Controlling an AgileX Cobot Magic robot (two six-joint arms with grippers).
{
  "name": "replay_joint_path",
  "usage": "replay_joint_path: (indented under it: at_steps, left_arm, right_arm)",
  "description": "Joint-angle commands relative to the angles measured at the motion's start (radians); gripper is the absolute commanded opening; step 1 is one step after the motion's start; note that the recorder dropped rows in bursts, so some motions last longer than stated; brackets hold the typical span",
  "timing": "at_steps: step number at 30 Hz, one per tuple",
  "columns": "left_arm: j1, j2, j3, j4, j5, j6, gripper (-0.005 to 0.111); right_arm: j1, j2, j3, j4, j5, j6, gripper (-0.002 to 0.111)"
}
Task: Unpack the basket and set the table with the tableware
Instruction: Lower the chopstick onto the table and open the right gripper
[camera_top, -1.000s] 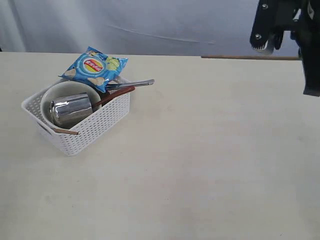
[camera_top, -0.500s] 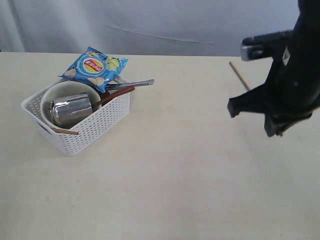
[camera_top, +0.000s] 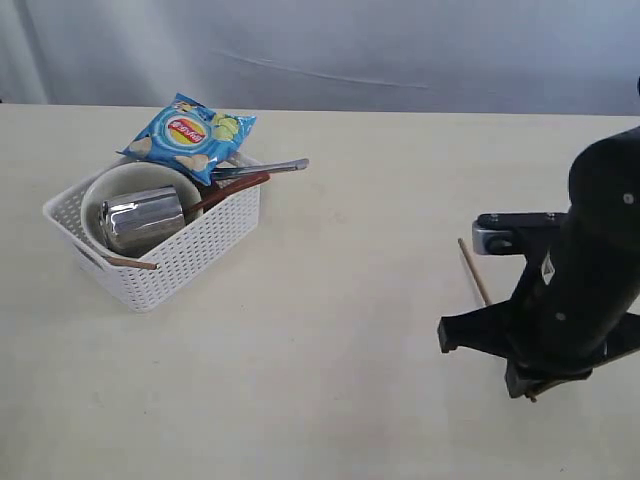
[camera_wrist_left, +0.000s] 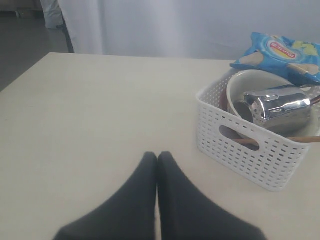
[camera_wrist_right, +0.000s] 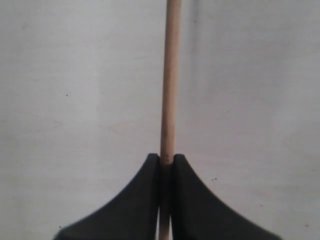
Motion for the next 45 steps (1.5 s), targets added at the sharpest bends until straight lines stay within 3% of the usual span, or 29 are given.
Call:
replay_joint_path:
  at_steps: [1, 13, 19, 38, 40, 43, 45]
  left_arm:
    - [-0.005, 0.005, -0.005, -0.008, -0.009, 0.004, 0.0]
    - [-0.005, 0.005, -0.005, -0.008, -0.009, 0.004, 0.0]
    - [-0.005, 0.005, -0.005, -0.008, -0.009, 0.004, 0.0]
    - [-0.005, 0.005, -0.005, -0.008, -0.009, 0.004, 0.0]
    - [-0.005, 0.005, -0.005, -0.008, -0.009, 0.004, 0.0]
    - [-0.005, 0.005, -0.005, -0.008, -0.009, 0.004, 0.0]
    - [-0.005, 0.005, -0.005, -0.008, -0.009, 0.004, 0.0]
  right_arm:
    - [0.0, 0.008, 0.041, 0.034, -0.08, 0.005, 0.0]
    - [0.082, 0.126, 0.043, 0.043, -0.102, 0.005, 0.0]
    - [0.082, 0.178, 0.043, 0.043, -0.192, 0.051, 0.0]
    - [0.082, 0.179, 0.043, 0.039, -0.188, 0.072, 0.0]
    - [0.082, 0.179, 0.043, 0.039, -0.184, 0.066, 0.008]
    - [0.082, 0.179, 0.043, 0.039, -0.188, 0.068, 0.042]
    - [0.082, 0.179, 0.043, 0.039, -0.201, 0.068, 0.046]
